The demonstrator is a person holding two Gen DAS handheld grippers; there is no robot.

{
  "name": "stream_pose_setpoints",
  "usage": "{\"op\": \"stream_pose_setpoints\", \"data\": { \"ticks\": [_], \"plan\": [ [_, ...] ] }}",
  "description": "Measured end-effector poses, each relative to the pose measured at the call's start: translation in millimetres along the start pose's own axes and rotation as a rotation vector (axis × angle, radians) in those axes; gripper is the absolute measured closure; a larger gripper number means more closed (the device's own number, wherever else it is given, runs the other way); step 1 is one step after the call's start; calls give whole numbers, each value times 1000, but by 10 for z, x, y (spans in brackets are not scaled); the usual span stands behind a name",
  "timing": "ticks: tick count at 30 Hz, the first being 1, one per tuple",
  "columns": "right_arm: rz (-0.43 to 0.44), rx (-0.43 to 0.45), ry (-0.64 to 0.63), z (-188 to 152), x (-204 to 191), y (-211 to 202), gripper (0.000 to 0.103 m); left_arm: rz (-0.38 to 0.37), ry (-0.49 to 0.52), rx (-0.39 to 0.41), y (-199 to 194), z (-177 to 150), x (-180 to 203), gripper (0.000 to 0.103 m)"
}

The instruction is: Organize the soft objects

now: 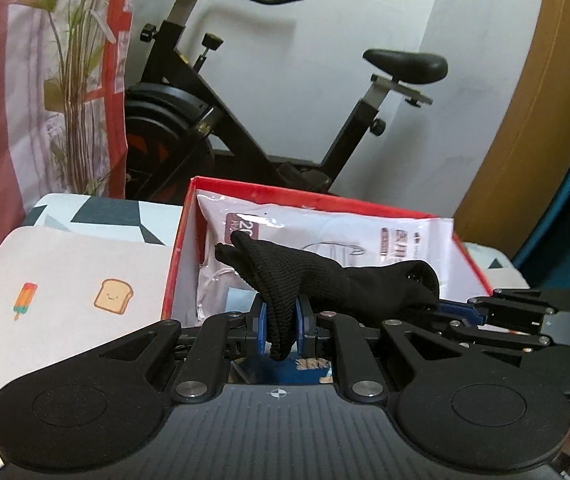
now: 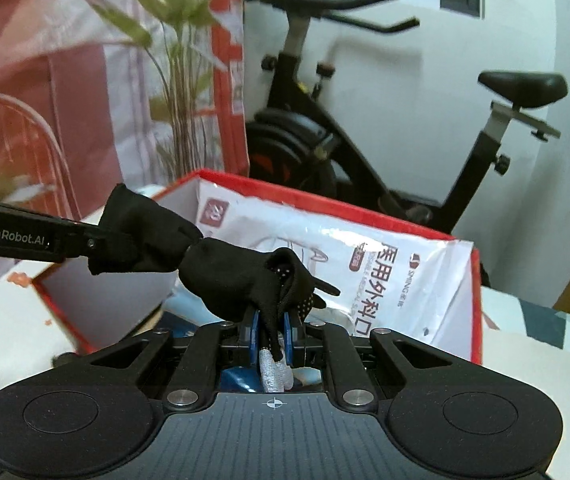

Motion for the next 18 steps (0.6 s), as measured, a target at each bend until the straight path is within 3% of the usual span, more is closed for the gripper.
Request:
{"op": "stream_pose_setpoints", "data": {
  "ticks": [9,12,16,18],
  "plan": [
    [0,-64,19,55,34,298,91,9,10,-47,265,58,-151,87],
    [-13,-77,30,52,49,335,90,23,57,-41,294,66,-128,83],
    [-49,-94,50,40,136,362,79,49,103,-32,294,80,-110,65],
    [-81,-78,39,41,149,323,58,66,111,-22,270,83,-114,65]
  ]
}}
Point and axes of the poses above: each gripper's, at about its wrist camera, not at the fingertips, and y roughly the way its jaws point, x to its right, z to its top, the point moved 7 cm from there along y, roughly the way its jaws point, and after that the axes turned 13 degrees about -x, right-handed, at the moved point
